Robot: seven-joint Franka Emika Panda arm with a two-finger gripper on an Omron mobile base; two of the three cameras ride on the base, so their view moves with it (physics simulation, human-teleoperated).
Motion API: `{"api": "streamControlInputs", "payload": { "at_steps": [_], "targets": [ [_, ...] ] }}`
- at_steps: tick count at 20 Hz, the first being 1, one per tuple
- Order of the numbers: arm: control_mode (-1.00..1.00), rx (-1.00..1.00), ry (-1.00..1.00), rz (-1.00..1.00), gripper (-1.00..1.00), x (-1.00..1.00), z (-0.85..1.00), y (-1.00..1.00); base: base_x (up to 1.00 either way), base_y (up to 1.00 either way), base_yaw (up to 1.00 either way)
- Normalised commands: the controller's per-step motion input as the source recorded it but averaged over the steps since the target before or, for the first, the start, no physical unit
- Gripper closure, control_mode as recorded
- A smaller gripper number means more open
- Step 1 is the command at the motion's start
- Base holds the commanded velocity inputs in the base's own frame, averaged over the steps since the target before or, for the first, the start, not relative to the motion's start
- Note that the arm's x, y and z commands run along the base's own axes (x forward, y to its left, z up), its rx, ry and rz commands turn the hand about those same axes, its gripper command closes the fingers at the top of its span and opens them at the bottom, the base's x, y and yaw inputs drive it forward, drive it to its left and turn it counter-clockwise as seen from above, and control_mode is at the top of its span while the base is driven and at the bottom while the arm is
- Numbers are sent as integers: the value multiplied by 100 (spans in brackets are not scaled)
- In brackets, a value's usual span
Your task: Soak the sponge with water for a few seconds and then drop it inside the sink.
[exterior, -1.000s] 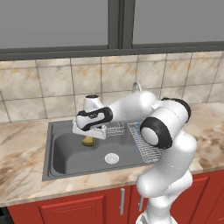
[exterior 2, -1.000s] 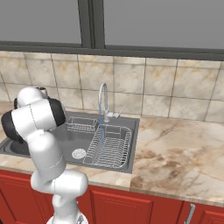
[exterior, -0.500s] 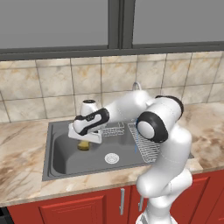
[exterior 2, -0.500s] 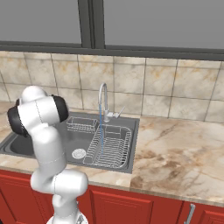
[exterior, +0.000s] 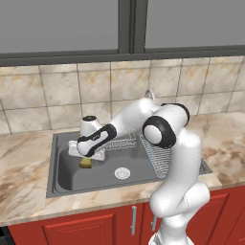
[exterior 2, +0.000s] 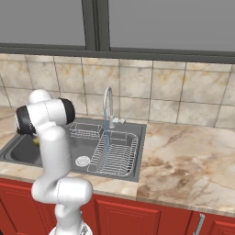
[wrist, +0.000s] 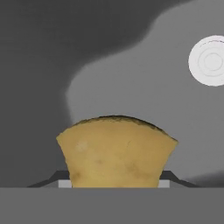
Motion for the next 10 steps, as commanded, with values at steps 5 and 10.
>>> {"api": "streamControlInputs", "payload": {
  "at_steps": [5,10],
  "targets": [
    [-100,-6,-7,0,100,26,-23,5,0,0,0],
    [-100,-4,-7,0,100,27,-31,0,0,0,0]
  ]
}}
